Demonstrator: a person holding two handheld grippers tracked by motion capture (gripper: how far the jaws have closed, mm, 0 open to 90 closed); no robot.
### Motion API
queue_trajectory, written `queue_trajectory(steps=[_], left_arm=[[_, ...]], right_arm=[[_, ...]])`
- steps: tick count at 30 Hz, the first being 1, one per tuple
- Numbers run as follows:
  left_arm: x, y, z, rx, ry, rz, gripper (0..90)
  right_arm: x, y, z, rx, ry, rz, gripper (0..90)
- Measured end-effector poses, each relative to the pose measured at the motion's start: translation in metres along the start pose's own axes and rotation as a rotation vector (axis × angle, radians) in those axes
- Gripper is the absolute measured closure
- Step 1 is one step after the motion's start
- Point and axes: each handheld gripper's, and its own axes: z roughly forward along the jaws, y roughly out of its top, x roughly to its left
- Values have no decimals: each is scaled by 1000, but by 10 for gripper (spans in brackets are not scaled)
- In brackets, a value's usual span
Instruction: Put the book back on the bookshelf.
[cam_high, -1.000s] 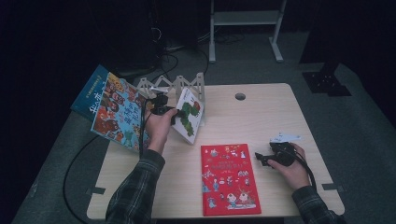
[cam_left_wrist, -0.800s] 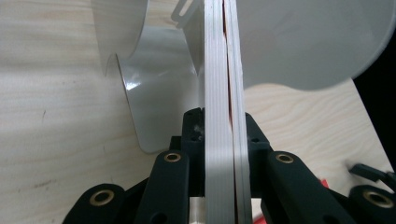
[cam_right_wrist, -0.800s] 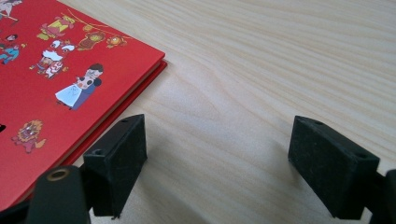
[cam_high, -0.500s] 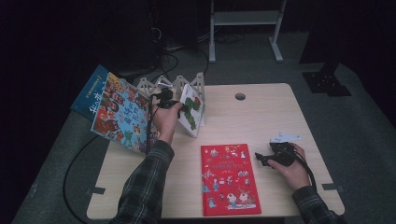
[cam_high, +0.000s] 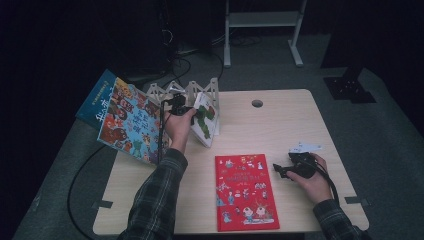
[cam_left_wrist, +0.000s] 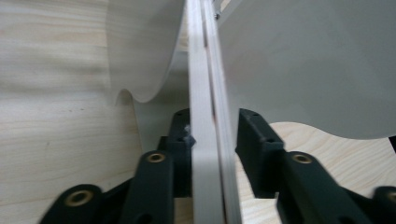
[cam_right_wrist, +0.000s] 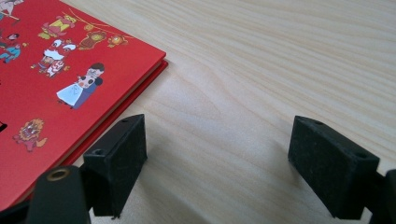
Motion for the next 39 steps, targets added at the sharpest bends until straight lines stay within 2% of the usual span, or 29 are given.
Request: queue_trajectory(steps=[3, 8, 12, 17, 19, 22, 29, 31, 39], left_arm=[[2, -1, -5, 4, 18, 26, 587], [7, -7, -13, -6, 18, 46, 501], [7, -11, -21, -34, 18, 76, 465], [4, -16, -33, -62, 42, 114, 408], [1, -19, -43, -91, 21, 118, 411], [-3, -23, -55, -98, 7, 142, 409], [-11, -45, -71, -85, -40, 185, 392], [-13, -52, -73, -86, -65, 189, 388], [-24, -90, -73, -50, -133, 268, 369]], right_arm=[[0, 0, 0, 0, 0, -1, 181], [0, 0, 0, 1, 1, -1, 180], [0, 0, 0, 1, 1, -1, 180], [0, 0, 0, 1, 1, -1, 180], [0, 0, 0, 1, 0, -1, 179], [0, 0, 0, 1, 1, -1, 179], [0, 0, 0, 1, 1, -2, 171], [0, 0, 0, 2, 1, -2, 167], [0, 0, 0, 10, -4, 3, 130]])
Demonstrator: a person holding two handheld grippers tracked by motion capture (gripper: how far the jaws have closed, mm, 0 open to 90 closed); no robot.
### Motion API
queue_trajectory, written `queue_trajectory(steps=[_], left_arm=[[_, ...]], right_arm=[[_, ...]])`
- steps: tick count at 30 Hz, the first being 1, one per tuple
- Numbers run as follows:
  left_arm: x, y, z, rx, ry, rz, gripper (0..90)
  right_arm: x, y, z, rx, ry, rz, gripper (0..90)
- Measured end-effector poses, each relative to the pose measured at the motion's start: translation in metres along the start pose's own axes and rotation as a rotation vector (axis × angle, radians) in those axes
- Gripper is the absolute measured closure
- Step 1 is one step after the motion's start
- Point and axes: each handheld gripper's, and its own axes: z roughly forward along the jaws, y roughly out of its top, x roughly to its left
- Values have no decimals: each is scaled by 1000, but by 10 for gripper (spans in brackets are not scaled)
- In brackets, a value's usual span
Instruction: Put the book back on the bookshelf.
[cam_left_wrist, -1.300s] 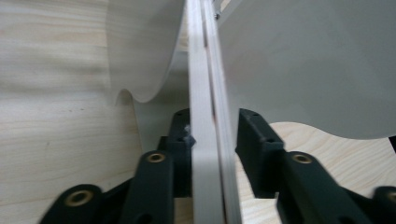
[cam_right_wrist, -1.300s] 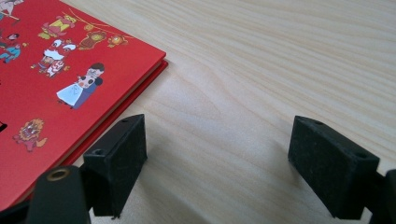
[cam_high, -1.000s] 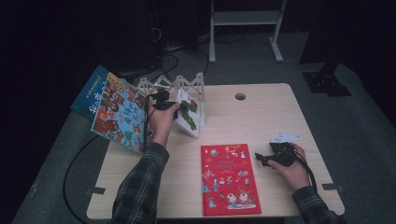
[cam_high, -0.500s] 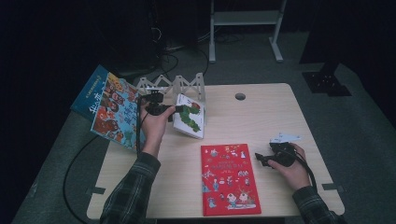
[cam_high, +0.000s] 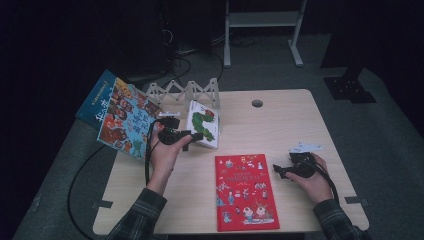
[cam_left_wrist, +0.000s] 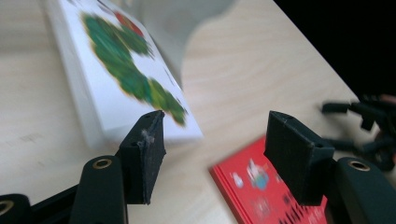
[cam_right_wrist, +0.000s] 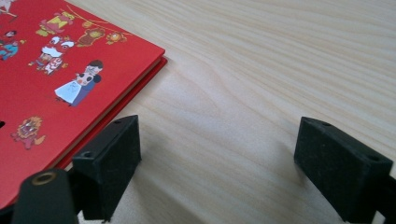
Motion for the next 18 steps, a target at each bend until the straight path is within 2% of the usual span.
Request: queue_trajectory(steps=[3, 6, 11, 15, 18], left_arm=[[-3, -14, 2, 17, -30, 16, 387], [-7, -28, 4, 33, -40, 45, 407], [-13, -40, 2, 40, -52, 83, 424], [-13, -53, 1, 61, -65, 91, 418], [-13, -64, 0, 73, -73, 101, 415]], right_arm=[[0, 0, 0, 1, -5, 6, 129], [0, -1, -1, 2, -9, 8, 123], [1, -1, -2, 0, -12, 10, 145], [3, -2, -7, 9, 5, -4, 264], [6, -2, -12, 18, 33, -10, 315]])
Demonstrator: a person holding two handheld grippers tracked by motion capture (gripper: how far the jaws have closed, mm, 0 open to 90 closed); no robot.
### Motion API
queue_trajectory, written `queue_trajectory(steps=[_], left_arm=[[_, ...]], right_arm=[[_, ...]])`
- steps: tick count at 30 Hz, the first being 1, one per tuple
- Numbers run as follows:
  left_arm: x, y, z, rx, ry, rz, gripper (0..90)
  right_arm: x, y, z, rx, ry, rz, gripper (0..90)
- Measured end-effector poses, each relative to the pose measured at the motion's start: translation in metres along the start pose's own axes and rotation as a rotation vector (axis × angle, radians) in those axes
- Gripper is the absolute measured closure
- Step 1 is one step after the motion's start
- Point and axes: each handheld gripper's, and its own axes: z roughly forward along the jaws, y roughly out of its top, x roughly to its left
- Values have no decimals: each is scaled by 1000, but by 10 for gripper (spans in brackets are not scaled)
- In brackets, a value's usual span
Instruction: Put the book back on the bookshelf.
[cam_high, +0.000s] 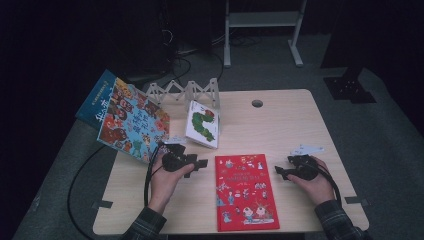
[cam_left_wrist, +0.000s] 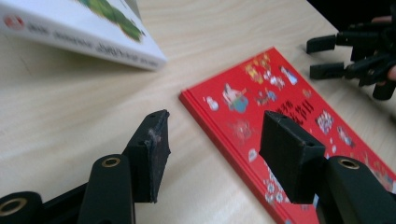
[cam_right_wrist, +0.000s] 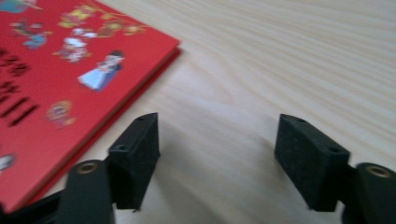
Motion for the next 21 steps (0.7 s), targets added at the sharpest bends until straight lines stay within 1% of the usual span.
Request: queue_trajectory(steps=[2, 3, 5, 7, 8, 10, 13, 15, 16, 18, 20, 21], left_arm=[[-1, -7, -1, 0, -3, 11, 428], [0, -11, -1, 2, -1, 10, 446], [1, -17, -2, 4, -15, 7, 486], [1, -24, -1, 20, -28, 1, 497], [1, -27, -1, 22, -31, 5, 499], [-1, -33, -1, 34, -21, 11, 490], [-3, -41, 2, 50, -55, -6, 448], [-5, -43, 6, 58, -50, 7, 435], [-6, -43, 7, 63, -54, 9, 438], [-9, -43, 13, 67, -82, 2, 436], [-12, -43, 19, 71, -78, 7, 431], [-12, -43, 22, 75, -88, 12, 427]], right_arm=[[5, 0, -4, -14, 20, -3, 364], [7, 0, -6, -19, 35, -6, 377], [12, 1, -10, -31, 67, -7, 402], [16, 1, -13, -34, 95, -4, 408], [18, 1, -14, -35, 109, -4, 411], [22, 0, -15, -30, 121, -15, 413], [27, -1, -15, -28, 160, -9, 411], [31, 0, -13, -26, 171, -20, 407], [32, 1, -12, -23, 175, -23, 407], [34, 2, -9, -17, 182, -32, 407], [37, 2, -7, -7, 189, -42, 404], [38, 2, -5, -6, 194, -40, 403]])
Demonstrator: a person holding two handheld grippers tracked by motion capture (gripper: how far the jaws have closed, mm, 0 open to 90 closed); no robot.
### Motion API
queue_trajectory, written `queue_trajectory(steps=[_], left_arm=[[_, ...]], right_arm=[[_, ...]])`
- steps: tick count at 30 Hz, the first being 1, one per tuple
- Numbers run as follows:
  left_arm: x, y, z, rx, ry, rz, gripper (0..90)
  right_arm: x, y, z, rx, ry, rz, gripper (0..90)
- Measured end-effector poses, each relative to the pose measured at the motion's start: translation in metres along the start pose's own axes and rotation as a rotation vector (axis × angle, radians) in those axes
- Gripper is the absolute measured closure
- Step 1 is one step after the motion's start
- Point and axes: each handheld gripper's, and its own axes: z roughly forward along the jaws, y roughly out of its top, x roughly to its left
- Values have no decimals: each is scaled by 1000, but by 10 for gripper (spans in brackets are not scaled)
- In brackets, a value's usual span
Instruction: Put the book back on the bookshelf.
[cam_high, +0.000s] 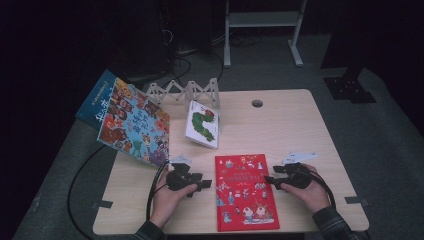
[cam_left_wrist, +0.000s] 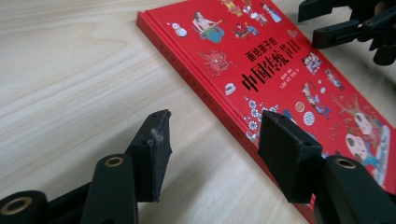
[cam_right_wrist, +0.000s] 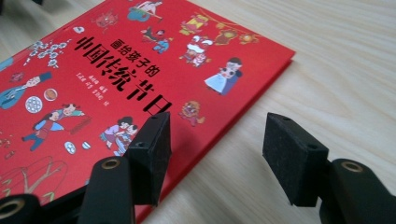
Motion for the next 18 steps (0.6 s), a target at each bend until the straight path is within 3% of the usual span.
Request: queue_trajectory(steps=[3, 9, 18], left_arm=[[-2, 1, 11, 24, -13, 2, 425], [-6, 5, 21, 22, -9, 27, 431], [-9, 7, 27, 19, -16, 56, 446]], right_arm=[[2, 1, 3, 5, 7, -5, 400], [2, 2, 5, 6, 20, 4, 393], [-1, 1, 9, 2, 63, 71, 376]])
